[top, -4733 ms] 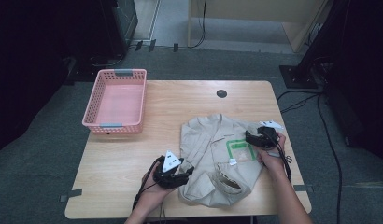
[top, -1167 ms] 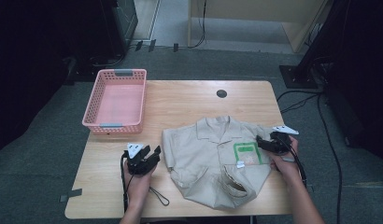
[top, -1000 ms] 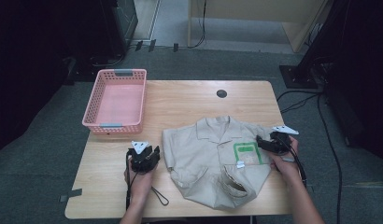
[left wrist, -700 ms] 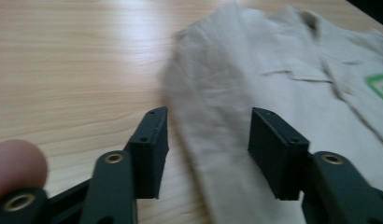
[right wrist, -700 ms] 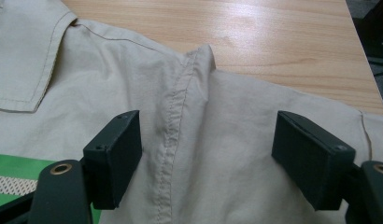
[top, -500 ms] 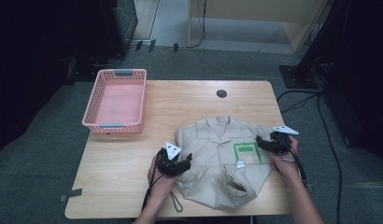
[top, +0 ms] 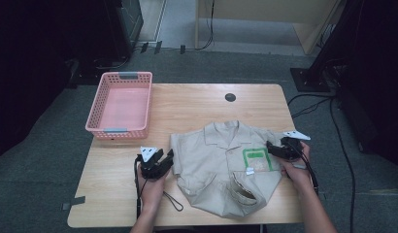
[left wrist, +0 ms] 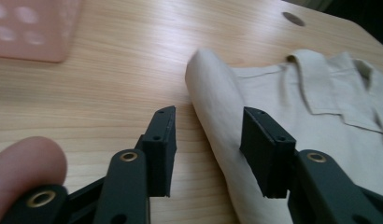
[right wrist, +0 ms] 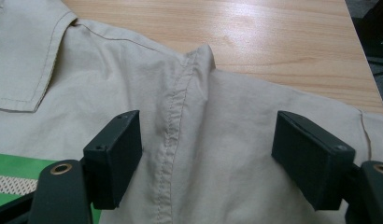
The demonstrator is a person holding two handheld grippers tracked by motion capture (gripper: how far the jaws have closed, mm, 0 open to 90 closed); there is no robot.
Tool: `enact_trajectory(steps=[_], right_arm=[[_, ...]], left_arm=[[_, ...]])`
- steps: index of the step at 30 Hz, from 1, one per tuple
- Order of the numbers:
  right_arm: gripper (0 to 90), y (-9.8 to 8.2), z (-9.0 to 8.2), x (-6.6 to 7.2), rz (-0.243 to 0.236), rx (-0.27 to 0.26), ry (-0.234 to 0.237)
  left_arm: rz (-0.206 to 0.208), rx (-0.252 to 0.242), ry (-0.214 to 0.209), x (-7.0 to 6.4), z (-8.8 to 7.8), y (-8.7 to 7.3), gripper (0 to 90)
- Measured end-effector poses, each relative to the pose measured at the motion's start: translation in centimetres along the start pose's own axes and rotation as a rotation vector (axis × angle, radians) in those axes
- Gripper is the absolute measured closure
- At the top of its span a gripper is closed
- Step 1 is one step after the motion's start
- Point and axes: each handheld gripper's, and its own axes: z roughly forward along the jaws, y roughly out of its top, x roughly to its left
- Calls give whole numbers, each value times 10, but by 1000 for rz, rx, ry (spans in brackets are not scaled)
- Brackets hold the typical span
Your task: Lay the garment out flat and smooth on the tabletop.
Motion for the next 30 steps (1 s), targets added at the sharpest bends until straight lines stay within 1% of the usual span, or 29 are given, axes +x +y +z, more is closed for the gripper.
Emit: enact_trajectory(steps=[1,3,4,5,7,8,9,10,11,13,14,15,17,19,20,23,24,25,26,30], right_arm=[[245,0,0,0,0,0,0],[245,0,0,0,0,0,0],[245,0,0,0,0,0,0],[245,0,0,0,0,0,-1],[245,0,0,0,1,0,-2],[245,0,0,0,1,0,-1],[245,0,0,0,0,0,-1],[245,0,0,0,1,0,-1],[245,0,0,0,1,0,-1],[245,0,0,0,1,0,-1],[245,0,0,0,0,0,-1],[245,0,0,0,1,0,-1],[245,0,0,0,1,0,-1],[245,0,0,0,0,0,-1],[245,0,0,0,1,0,-1],[245,0,0,0,1,0,-1],[245,0,0,0,0,0,-1],[245,0,0,0,0,0,-1],[245,0,0,0,0,0,-1],[245,0,0,0,0,0,0]], left_arm=[[1,8,33,2,1,0,590],[-13,27,58,6,4,-1,613],[-22,31,88,7,5,-1,626],[-21,34,102,7,6,-2,636],[8,64,100,5,10,-4,631],[27,72,102,3,11,-4,609],[45,78,89,-1,11,-4,585],[43,80,66,-3,12,-3,557],[36,84,35,-6,12,-3,532],[24,75,-44,-15,13,-3,476],[29,75,-72,-21,13,-3,461],[50,84,-91,-26,14,-4,452],[79,102,-119,-37,16,-5,434],[109,118,-141,-46,18,-7,426],[132,128,-144,-52,20,-9,421],[178,149,-148,-62,23,-13,410],[193,149,-151,-65,23,-15,405],[219,148,-146,-69,23,-17,400],[236,144,-154,-71,22,-18,399],[301,100,-211,-80,14,-21,402]])
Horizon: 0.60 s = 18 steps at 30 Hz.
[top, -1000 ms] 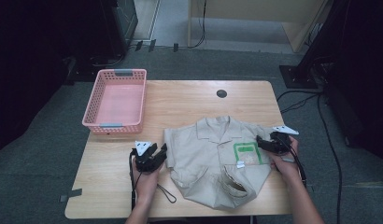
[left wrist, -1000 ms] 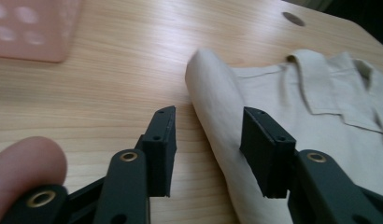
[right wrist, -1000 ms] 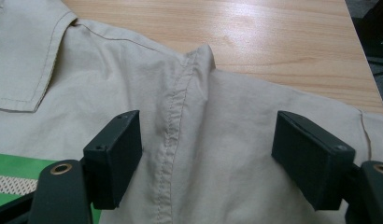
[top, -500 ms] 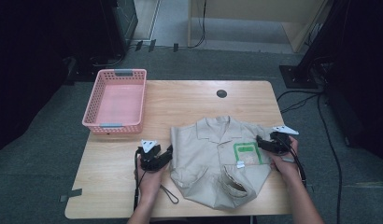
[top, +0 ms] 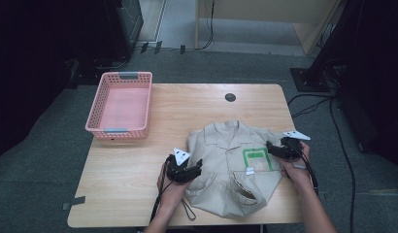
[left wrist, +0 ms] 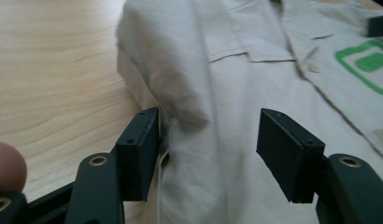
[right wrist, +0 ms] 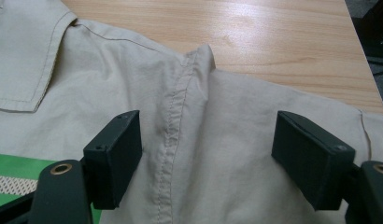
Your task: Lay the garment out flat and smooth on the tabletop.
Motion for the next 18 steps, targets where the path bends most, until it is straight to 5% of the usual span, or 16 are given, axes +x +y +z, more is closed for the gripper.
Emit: enact_trajectory(steps=[3,6,8,12,15,18], right_arm=[[245,0,0,0,0,0,0],[245,0,0,0,0,0,-1],[245,0,0,0,1,0,0],[245,0,0,0,1,0,-1],[245,0,0,0,1,0,-1],[245,0,0,0,1,0,0]], left_arm=[[36,-22,19,-5,-4,-1,461],[74,-38,69,-7,-6,-2,673],[89,-18,67,-7,-5,-2,715],[17,-21,27,1,-5,-3,655],[-84,-56,79,14,-9,-2,578],[-173,-29,122,29,-8,-1,523]])
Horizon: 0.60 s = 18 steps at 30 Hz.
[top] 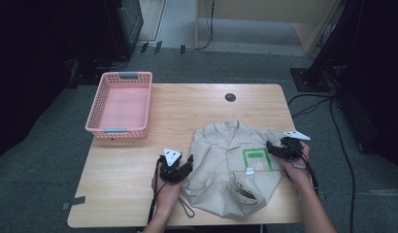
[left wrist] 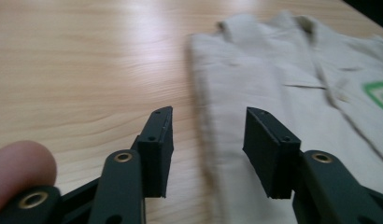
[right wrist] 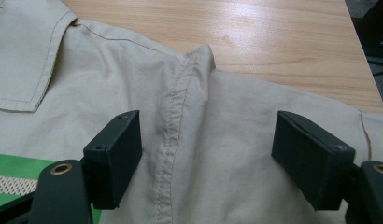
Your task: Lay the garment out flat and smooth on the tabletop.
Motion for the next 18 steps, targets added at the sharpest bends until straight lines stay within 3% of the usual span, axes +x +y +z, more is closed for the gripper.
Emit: enact_trajectory(steps=[2,3,5,9,15,18], right_arm=[[245,0,0,0,0,0,0],[245,0,0,0,-1,0,0],[245,0,0,0,0,0,0],[245,0,0,0,0,0,0],[245,0,0,0,0,0,0],[245,0,0,0,0,0,0]], left_arm=[[-25,45,-19,5,6,0,515],[-6,72,-34,4,9,-1,500],[26,79,-77,-1,10,-2,486],[92,102,-101,-14,12,-6,470],[248,97,-69,-31,8,-12,538],[302,82,-54,-37,4,-16,597]])
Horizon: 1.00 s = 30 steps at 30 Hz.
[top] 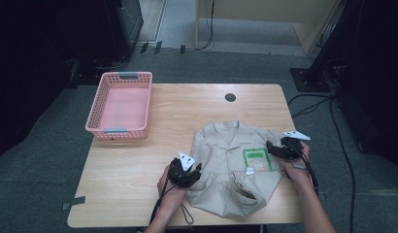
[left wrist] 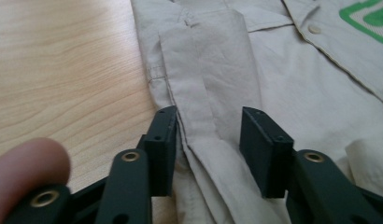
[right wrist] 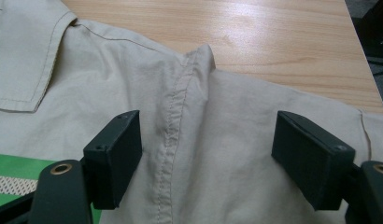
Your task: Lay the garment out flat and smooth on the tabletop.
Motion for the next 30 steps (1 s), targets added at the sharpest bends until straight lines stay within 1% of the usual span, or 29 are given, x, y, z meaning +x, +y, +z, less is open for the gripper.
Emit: enact_trajectory(steps=[1,2,6,7,8,11,13,16,17,18,19,20,21,22,23,25,26,27,28,29,30], right_arm=[[245,0,0,0,-1,0,0],[245,0,0,0,0,0,0],[245,0,0,0,0,0,0],[245,0,0,0,0,0,0],[245,0,0,0,0,0,-1],[245,0,0,0,0,0,0],[245,0,0,0,0,0,-1],[245,0,0,0,0,0,0],[245,0,0,0,0,0,0],[245,0,0,0,0,0,0],[245,0,0,0,-1,0,1],[244,0,0,0,-1,1,2],[244,0,0,0,-1,1,3],[244,0,0,0,-2,1,3],[245,0,0,0,-2,1,2],[245,0,0,0,-1,1,3],[244,0,0,0,-2,1,3],[244,0,0,0,-2,1,3],[244,0,0,0,-2,1,3],[245,0,0,0,-1,1,3],[245,0,0,0,-2,1,3]], left_arm=[[2,-3,-2,-1,-1,0,622],[-5,-11,-13,0,-2,-1,648],[13,-32,5,0,-5,-2,734],[23,-41,13,0,-6,-2,745],[43,-45,22,-1,-8,-3,754],[80,-74,33,-3,-12,-3,767],[81,-96,44,-3,-15,-4,780],[60,-126,72,4,-21,-5,817],[60,-126,72,4,-21,-5,821],[52,-128,79,7,-24,-5,821],[32,-130,90,13,-26,-6,829],[24,-126,99,17,-27,-7,833],[10,-129,123,20,-28,-9,843],[-9,-133,144,25,-30,-10,855],[-41,-142,151,31,-33,-11,854],[-89,-143,181,43,-37,-14,856],[-89,-143,181,43,-37,-14,856],[-132,-138,194,55,-41,-17,856],[-132,-138,194,55,-41,-17,856],[-195,-124,218,71,-45,-23,854],[-226,-113,224,78,-46,-25,850]])
